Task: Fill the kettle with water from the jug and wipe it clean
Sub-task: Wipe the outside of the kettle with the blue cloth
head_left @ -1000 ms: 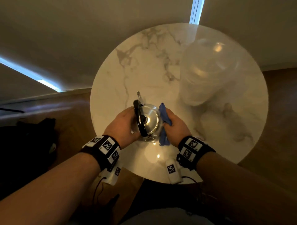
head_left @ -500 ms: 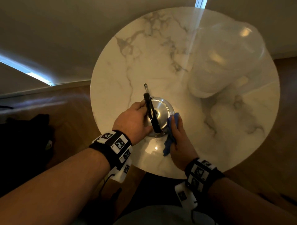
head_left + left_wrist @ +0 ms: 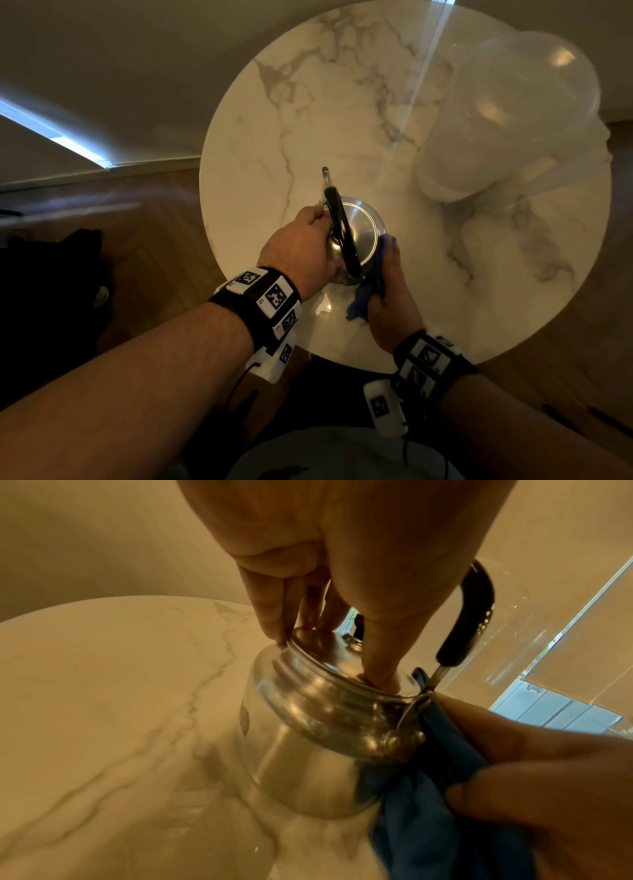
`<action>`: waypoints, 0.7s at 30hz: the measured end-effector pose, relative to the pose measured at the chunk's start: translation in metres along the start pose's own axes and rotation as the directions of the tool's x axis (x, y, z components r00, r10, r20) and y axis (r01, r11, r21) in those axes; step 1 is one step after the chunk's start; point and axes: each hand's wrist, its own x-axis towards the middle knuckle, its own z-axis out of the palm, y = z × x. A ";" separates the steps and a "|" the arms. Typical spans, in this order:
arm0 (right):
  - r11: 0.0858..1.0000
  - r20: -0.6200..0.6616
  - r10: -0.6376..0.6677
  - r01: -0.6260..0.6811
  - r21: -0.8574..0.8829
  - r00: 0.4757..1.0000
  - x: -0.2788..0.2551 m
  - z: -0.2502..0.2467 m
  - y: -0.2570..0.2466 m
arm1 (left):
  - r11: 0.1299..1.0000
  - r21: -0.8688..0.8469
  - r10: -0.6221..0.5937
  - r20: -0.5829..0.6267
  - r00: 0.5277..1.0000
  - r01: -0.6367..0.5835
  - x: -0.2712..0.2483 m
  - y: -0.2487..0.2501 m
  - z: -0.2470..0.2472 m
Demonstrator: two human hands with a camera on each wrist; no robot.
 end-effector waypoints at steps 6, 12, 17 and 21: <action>0.993 0.003 0.117 -0.117 -0.025 0.993 -0.004 -0.008 -0.003 | 1.000 -0.028 -0.007 0.003 1.000 0.007 -0.001 0.000 0.001; 0.926 0.062 0.141 -0.110 -0.361 0.988 0.084 -0.043 -0.061 | 0.998 -0.064 -0.012 0.007 1.000 0.012 0.001 0.000 0.002; 0.936 0.239 0.025 0.061 -0.346 0.971 0.075 -0.043 -0.084 | 0.995 -0.095 -0.029 0.009 1.000 0.029 0.001 -0.002 0.003; 0.938 0.188 0.142 -0.072 -0.340 0.972 0.031 -0.060 -0.059 | 0.989 -0.137 -0.055 -0.014 0.998 0.053 0.001 0.000 0.004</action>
